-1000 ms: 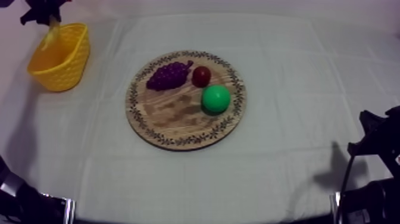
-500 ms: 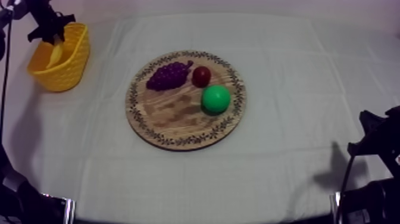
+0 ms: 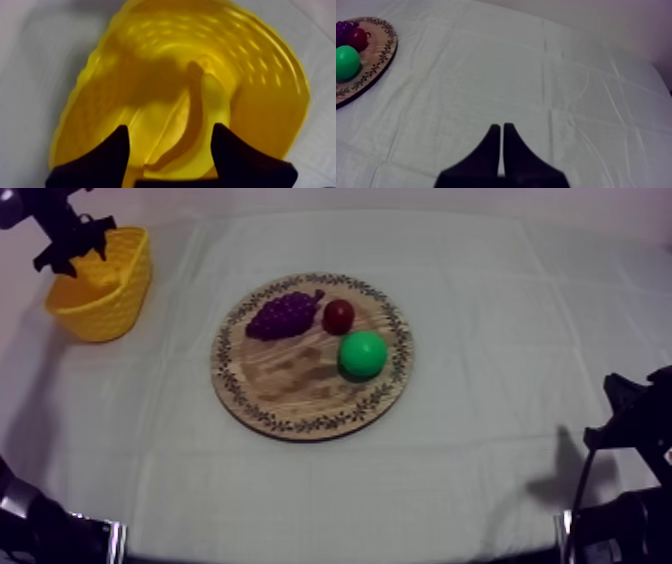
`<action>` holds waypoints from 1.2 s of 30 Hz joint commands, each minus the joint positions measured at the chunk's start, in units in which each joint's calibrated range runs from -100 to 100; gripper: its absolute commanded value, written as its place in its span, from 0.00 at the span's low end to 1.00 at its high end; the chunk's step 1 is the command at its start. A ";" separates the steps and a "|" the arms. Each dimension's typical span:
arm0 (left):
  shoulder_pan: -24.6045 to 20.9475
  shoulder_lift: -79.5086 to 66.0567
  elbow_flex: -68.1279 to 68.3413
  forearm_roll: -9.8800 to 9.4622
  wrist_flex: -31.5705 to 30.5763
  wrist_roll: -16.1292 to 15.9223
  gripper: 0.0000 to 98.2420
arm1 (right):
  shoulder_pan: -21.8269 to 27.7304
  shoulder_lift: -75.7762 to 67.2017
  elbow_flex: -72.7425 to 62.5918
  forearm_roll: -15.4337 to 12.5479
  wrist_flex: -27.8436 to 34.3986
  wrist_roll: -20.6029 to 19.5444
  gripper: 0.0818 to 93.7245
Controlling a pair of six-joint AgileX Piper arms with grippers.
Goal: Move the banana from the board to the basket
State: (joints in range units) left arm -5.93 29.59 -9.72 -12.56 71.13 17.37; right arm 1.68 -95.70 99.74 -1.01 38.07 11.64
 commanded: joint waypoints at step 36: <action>6.86 -90.53 65.31 3.00 -15.33 -4.76 0.31 | 0.00 0.03 0.04 0.01 -0.01 0.00 0.00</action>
State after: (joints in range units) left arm 1.25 -51.44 48.16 -9.72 57.39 12.54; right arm 1.68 -95.70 99.74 -1.01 38.07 11.63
